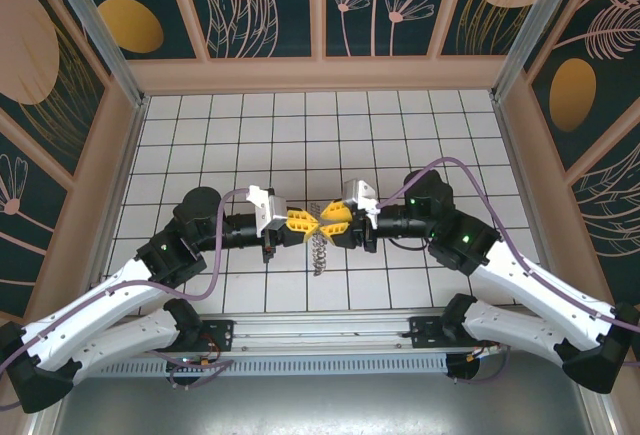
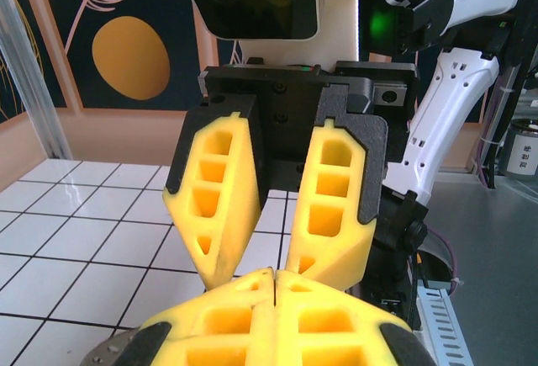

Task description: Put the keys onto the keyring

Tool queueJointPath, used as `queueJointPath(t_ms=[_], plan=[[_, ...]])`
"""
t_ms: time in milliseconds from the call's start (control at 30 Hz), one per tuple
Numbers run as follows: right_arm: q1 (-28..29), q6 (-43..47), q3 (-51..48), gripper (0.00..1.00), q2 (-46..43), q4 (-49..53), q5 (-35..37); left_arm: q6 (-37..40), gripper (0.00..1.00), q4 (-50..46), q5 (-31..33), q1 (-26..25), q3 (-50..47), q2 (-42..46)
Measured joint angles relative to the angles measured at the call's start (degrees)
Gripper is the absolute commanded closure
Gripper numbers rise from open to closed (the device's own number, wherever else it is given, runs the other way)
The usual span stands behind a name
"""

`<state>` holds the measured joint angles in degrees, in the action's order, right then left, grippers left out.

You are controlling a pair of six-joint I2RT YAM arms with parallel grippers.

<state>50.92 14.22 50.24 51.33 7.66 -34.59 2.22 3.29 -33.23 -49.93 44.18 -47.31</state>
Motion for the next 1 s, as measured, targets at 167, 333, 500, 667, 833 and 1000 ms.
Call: queueJointPath(t_ms=[167, 333, 500, 667, 833, 1000], plan=[[0.0, -0.02, -0.55, 0.71, 0.11, -0.2, -0.24, -0.22, 1.0, 0.0, -0.02, 0.0, 0.0, 0.0], [0.0, -0.2, -1.29, 0.85, 0.11, -0.87, -0.46, -0.42, 1.0, -0.02, 0.02, 0.0, 0.0, 0.0], [0.02, 0.0, -1.29, 1.0, 0.04, -1.03, -0.46, -0.44, 1.0, -0.02, 0.26, 0.07, 0.0, 0.02], [0.02, 0.46, -0.55, 1.0, 0.11, 0.76, 0.66, -0.42, 0.93, -0.52, 0.7, 0.07, 0.11, -0.48], [0.04, 1.6, 2.51, 1.0, 0.7, 6.4, 3.17, 0.94, 0.67, -5.99, 2.47, 0.04, 2.19, -1.22], [0.07, 3.06, 5.88, 1.0, 2.01, 11.87, 5.6, 2.89, 0.65, -12.37, 5.46, 0.04, 5.29, -1.84]])
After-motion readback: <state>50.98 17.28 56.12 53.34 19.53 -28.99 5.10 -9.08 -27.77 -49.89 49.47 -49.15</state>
